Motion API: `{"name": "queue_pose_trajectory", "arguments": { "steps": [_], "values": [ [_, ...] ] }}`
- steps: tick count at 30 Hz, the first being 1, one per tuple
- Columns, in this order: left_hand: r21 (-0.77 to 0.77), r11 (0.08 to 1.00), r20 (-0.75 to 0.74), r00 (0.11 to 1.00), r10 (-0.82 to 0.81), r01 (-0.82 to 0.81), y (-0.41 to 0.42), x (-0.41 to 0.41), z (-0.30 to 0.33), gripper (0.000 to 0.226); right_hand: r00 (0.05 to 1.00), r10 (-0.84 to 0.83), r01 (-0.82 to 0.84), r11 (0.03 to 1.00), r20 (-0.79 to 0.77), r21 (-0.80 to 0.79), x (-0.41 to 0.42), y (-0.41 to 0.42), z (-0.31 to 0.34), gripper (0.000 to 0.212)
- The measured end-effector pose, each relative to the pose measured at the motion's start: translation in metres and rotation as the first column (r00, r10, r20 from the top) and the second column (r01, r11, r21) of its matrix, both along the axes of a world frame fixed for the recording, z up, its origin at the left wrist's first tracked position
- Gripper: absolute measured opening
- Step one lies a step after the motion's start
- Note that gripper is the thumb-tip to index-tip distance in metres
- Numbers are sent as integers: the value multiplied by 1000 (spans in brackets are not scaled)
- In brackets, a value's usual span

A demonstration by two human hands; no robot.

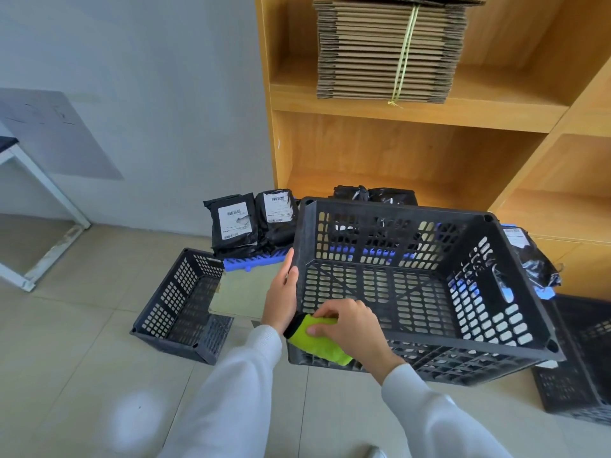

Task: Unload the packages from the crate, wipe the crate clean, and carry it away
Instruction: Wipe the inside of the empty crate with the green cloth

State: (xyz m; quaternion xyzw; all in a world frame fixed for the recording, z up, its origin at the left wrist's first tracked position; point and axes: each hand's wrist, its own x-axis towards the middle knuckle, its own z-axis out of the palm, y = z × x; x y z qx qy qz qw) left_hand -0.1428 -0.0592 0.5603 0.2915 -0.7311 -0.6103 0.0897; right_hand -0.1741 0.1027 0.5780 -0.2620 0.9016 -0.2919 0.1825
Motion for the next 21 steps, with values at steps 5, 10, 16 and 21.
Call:
{"name": "queue_pose_trajectory", "arguments": {
  "steps": [5, 10, 16, 21],
  "values": [
    [35, 999, -26, 1000, -6, 7, -1, -1, -5, 46, 990, -25, 32, 998, 136, -50, -14, -8, -3, 20],
    [83, 996, 11, 999, -42, 41, -5, -2, 0, 49, 975, 72, -66, 997, 212, -35, -44, -18, -13, 28],
    [-60, 997, 103, 993, -51, 57, -16, -23, 14, 47, 975, 53, -53, 999, 216, -7, -100, -15, -19, 30],
    [-231, 970, 192, 981, -36, 81, -24, -61, 12, 45, 970, -13, 24, 999, 241, -41, -146, -16, -35, 23]
  ]
}}
